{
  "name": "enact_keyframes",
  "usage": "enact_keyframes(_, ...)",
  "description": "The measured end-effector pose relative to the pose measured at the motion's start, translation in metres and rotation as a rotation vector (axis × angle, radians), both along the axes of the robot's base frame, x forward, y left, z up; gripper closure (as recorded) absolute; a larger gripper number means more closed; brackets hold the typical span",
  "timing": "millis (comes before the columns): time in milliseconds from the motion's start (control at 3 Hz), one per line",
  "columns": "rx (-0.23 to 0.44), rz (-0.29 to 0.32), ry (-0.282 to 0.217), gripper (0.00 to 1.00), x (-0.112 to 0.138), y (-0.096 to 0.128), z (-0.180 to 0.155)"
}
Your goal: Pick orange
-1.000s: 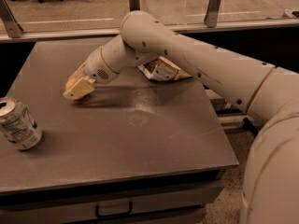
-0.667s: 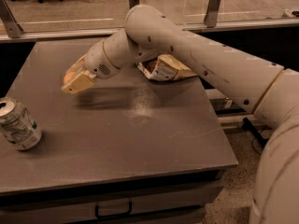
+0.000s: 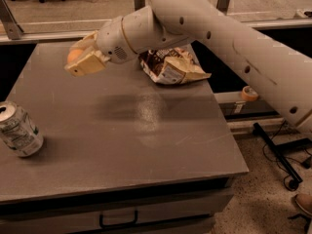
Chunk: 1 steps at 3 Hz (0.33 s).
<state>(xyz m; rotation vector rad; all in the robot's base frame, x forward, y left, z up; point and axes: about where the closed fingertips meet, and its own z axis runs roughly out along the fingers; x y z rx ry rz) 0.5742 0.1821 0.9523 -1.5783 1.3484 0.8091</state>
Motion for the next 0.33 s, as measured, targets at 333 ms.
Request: enact_keyframes(333, 0.004, 0.000, -0.003, 1.00, -0.0001, -0.0018, 0.0027)
